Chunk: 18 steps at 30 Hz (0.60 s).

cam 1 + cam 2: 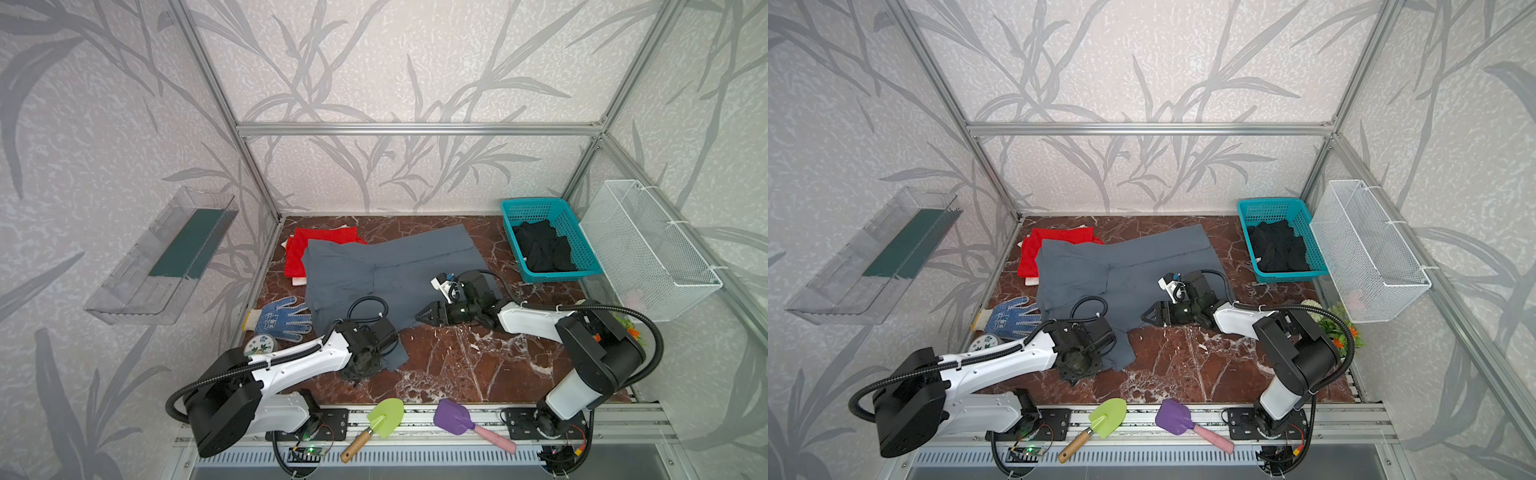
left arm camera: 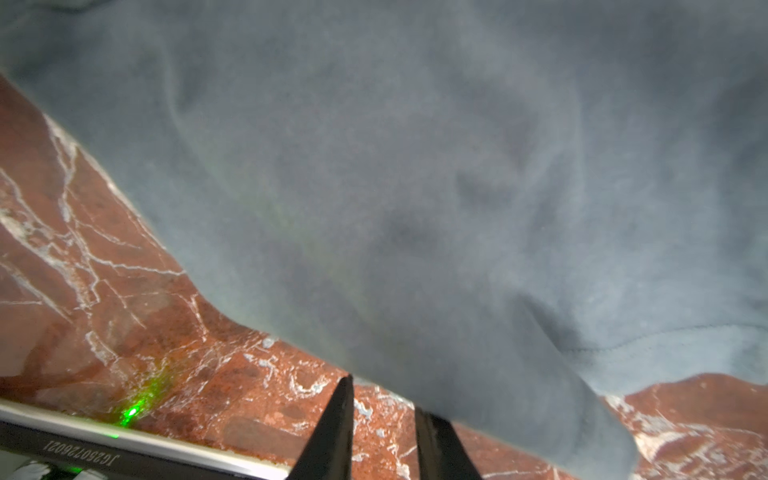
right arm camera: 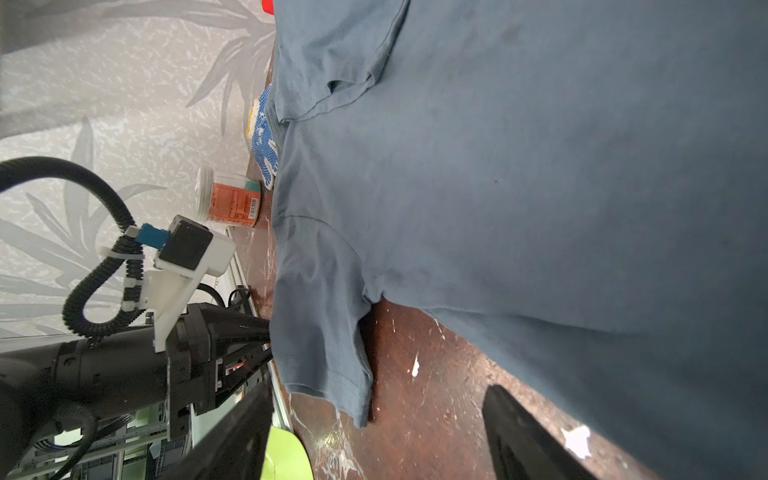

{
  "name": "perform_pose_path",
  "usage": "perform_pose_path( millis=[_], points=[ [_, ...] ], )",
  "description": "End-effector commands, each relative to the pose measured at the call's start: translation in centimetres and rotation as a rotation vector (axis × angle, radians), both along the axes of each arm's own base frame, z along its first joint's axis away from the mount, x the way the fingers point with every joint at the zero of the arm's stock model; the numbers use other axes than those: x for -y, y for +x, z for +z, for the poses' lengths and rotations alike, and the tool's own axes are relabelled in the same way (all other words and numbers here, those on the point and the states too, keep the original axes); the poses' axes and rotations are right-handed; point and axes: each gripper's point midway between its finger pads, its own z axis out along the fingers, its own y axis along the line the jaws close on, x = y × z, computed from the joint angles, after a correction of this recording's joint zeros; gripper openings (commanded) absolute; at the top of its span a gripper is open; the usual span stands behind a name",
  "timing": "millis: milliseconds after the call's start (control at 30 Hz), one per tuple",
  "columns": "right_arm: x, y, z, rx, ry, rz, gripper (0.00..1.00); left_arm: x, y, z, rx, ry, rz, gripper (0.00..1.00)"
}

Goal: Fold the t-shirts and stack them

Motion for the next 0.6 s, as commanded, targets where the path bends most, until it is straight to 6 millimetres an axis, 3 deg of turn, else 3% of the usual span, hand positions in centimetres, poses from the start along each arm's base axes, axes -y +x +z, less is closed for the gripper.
perform_pose_path(
  millis=[0,333,500,567],
  points=[
    [-0.5,0.4,0.4,0.004,0.019,0.013,0.80,-0.8,-0.7,-0.5,-0.016,0.014,0.025,0.27],
    [-0.4,0.3,0.6,0.003,0.019,0.011,0.80,-1.0,-0.8,-2.4,-0.030,0.043,0.040,0.37],
    [0.6,0.9,0.5,-0.007,-0.004,-0.039,0.79,-1.7,-1.3,-2.4,-0.044,0.062,0.049,0.04],
    [2.4,1.7,0.0,-0.036,-0.024,-0.118,0.79,-2.6,-1.9,-1.4,-0.044,0.075,0.059,0.00]
  ],
)
